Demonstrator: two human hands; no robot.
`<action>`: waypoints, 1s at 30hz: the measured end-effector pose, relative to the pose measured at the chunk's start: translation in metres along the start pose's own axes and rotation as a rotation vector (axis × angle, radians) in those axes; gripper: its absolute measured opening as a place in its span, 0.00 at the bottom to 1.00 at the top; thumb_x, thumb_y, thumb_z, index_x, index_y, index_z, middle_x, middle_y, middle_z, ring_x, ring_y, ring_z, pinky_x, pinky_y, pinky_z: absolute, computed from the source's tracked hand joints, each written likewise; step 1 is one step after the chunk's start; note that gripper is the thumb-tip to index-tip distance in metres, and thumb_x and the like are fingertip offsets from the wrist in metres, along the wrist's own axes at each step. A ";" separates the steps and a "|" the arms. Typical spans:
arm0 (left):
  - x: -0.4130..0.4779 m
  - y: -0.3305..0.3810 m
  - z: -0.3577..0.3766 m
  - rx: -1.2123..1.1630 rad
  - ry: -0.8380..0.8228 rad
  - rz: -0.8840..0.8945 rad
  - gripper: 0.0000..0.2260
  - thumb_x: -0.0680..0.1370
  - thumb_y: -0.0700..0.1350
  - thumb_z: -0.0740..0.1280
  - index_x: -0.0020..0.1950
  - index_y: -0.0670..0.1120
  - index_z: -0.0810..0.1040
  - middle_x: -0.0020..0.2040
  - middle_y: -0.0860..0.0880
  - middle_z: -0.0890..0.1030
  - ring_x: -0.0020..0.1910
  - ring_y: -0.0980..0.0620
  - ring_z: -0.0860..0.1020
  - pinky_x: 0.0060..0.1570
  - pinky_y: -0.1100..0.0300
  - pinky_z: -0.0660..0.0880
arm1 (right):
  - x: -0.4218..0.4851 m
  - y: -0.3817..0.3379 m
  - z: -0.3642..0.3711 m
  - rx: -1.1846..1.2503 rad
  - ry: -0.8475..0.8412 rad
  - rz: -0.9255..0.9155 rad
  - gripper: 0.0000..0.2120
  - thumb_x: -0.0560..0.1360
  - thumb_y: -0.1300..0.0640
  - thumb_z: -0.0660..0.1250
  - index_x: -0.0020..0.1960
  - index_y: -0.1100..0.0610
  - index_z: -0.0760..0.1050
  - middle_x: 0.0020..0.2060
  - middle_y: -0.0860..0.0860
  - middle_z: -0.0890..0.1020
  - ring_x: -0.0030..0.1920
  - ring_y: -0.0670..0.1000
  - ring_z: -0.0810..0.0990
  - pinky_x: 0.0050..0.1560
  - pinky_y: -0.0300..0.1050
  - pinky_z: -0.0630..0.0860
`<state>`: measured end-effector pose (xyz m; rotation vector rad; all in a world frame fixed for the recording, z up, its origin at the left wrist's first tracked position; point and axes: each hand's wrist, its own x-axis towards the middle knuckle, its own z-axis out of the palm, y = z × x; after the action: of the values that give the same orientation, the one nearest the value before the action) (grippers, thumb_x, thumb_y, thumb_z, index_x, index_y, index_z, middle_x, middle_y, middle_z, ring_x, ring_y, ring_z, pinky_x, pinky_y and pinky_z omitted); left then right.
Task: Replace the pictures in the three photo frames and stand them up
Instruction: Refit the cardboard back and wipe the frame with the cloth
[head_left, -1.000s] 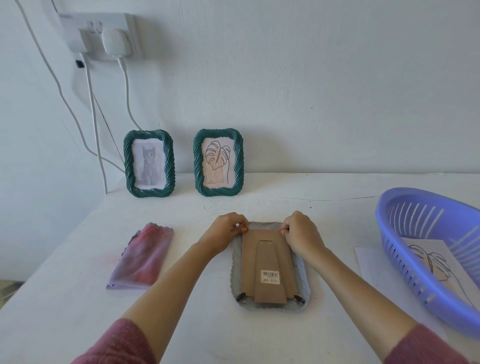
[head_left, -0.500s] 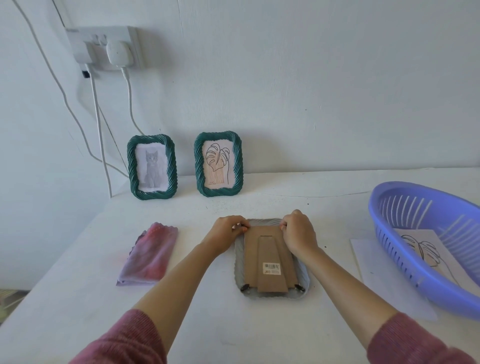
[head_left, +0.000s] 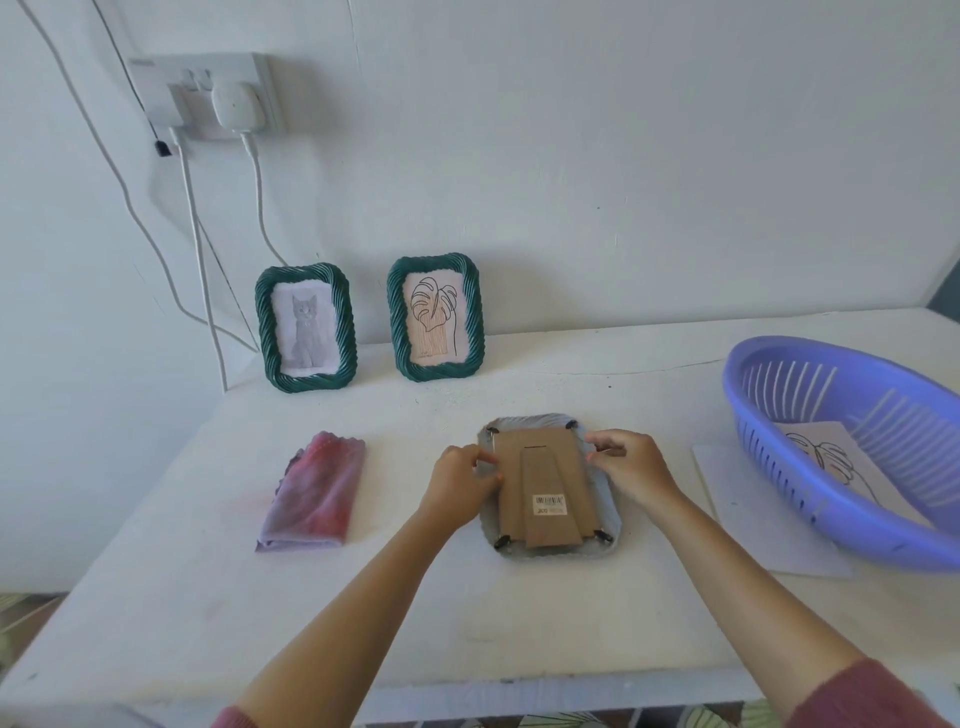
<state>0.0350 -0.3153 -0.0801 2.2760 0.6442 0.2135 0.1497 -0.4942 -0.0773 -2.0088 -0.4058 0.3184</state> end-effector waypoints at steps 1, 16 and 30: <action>-0.003 -0.001 0.000 -0.012 -0.013 -0.005 0.14 0.75 0.45 0.67 0.60 0.46 0.77 0.62 0.44 0.73 0.59 0.47 0.73 0.51 0.63 0.68 | -0.004 0.001 -0.002 0.000 -0.031 -0.002 0.13 0.72 0.65 0.67 0.56 0.59 0.79 0.51 0.57 0.81 0.56 0.55 0.78 0.56 0.44 0.72; -0.031 -0.002 -0.021 -0.108 -0.269 0.049 0.08 0.70 0.42 0.74 0.42 0.52 0.78 0.61 0.49 0.64 0.59 0.52 0.69 0.62 0.60 0.70 | -0.037 -0.006 -0.034 -0.257 -0.445 -0.109 0.17 0.61 0.58 0.79 0.43 0.44 0.77 0.52 0.53 0.70 0.51 0.55 0.72 0.57 0.44 0.70; -0.028 0.006 -0.014 -0.191 -0.107 -0.106 0.14 0.74 0.40 0.69 0.59 0.44 0.78 0.57 0.49 0.78 0.48 0.53 0.77 0.50 0.62 0.70 | -0.030 -0.012 -0.032 -0.079 -0.016 -0.002 0.16 0.69 0.68 0.66 0.56 0.63 0.79 0.38 0.52 0.79 0.31 0.47 0.76 0.38 0.38 0.73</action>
<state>0.0087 -0.3239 -0.0646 2.0499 0.6570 0.0965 0.1337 -0.5275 -0.0509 -2.0839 -0.4372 0.3220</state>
